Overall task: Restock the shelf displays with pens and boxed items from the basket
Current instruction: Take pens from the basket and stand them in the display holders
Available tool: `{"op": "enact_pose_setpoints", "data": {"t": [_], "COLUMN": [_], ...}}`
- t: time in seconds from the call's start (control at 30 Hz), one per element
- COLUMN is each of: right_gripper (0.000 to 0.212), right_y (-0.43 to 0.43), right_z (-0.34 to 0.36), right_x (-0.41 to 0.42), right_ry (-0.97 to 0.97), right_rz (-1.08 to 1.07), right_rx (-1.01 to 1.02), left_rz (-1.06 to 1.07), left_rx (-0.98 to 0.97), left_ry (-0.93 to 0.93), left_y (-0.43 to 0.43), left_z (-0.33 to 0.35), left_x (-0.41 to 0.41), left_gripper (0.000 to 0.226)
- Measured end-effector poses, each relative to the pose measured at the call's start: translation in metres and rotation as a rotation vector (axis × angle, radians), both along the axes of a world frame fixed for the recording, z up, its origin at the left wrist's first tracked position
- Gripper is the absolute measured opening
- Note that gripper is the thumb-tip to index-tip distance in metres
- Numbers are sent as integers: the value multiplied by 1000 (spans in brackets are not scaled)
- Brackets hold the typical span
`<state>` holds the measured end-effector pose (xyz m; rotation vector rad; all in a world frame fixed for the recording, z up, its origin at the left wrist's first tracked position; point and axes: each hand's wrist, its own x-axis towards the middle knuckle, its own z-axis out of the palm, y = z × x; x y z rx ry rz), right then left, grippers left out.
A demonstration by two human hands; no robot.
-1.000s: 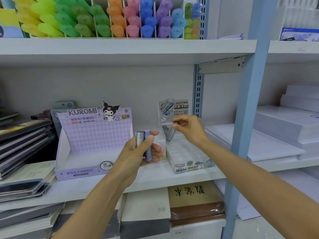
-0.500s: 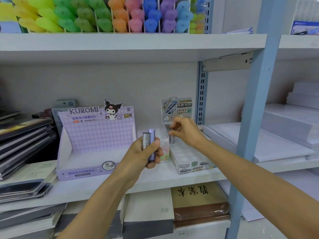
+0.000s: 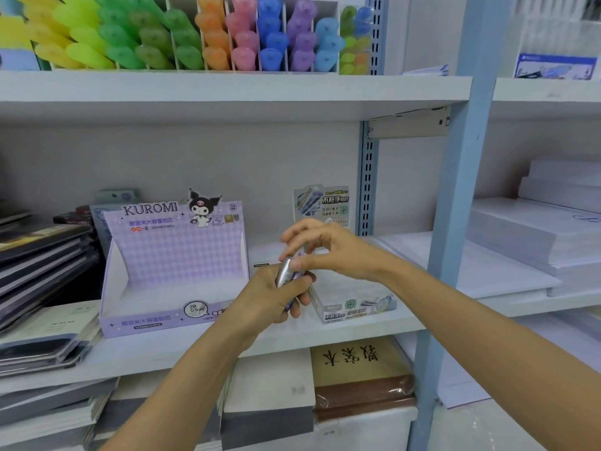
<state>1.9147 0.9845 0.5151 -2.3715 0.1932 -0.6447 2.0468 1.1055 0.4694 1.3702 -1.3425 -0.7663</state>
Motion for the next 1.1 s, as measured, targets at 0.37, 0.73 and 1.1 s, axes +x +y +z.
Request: {"op": "enact_pose_setpoints", "data": {"t": [0.37, 0.73, 1.1], "right_gripper": [24, 33, 14], "right_y": [-8, 8, 6], "right_z": [-14, -24, -8], "right_x": [-13, -15, -8], "right_ry": [-407, -180, -402], "right_rz": [-15, -7, -81], "right_rx": [500, 432, 538], "left_rz": [129, 190, 240], "left_rx": [-147, -323, -255], "left_ry": [434, 342, 179], "left_y": [1, 2, -4], "left_z": [5, 7, 2], "left_x": [4, -11, -13], "left_gripper": [9, 19, 20]}}
